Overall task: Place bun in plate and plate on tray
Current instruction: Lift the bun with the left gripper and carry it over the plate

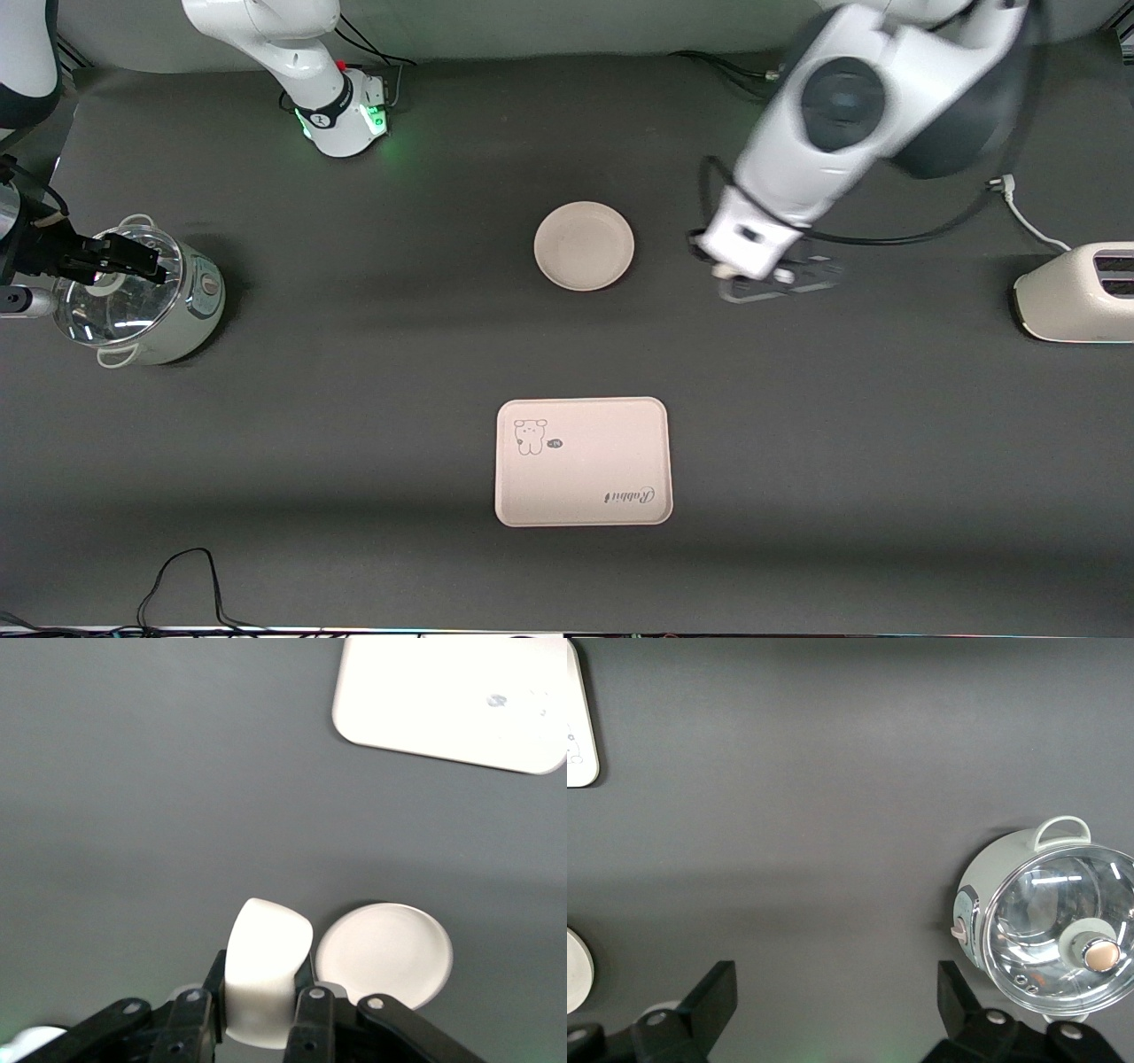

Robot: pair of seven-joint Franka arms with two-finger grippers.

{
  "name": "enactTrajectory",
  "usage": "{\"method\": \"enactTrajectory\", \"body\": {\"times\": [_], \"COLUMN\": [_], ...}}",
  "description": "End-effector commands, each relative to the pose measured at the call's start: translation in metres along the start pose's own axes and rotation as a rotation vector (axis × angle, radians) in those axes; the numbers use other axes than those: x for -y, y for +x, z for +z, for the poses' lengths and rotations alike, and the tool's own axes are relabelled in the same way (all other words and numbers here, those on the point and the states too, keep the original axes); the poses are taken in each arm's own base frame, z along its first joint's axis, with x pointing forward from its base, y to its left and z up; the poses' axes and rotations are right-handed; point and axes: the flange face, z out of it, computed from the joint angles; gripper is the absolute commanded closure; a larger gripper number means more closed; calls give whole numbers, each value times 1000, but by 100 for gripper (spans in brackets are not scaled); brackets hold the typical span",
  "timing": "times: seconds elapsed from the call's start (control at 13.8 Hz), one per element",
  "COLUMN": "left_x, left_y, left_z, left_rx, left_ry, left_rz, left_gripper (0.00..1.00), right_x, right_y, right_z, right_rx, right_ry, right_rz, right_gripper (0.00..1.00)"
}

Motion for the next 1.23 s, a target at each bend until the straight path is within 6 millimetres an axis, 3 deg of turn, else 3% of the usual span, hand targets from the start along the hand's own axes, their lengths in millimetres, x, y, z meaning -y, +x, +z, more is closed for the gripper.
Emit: {"method": "enactTrajectory", "body": {"times": [0.0,0.36,0.51,0.79,1.01,1.16], "left_x": [-48,-114,-117,-114,-118,-121], "left_y": [-23,-77,-94,-107,-115,-123], "left_z": [44,158,198,262,296,309], "left_rx": [6,-9,-27,-22,-22,-11], "left_ry": [3,-11,-35,-41,-30,-17], "left_rz": [-70,-64,-59,-58,-131,-129], "left_gripper": [68,70,70,69,69,68], "right_x": [-3,-3,-3,-3,-3,-3], "right_y": [-2,-2,-2,-2,-2,-2], "right_z": [-3,-3,-3,-3,-2,-2], "right_rx": [6,6,6,6,7,7], "right_ry": [-15,-15,-15,-15,-15,-15], "right_rz": [-22,-22,-22,-20,-22,-22], "right_gripper": [0,0,0,0,0,0]}}
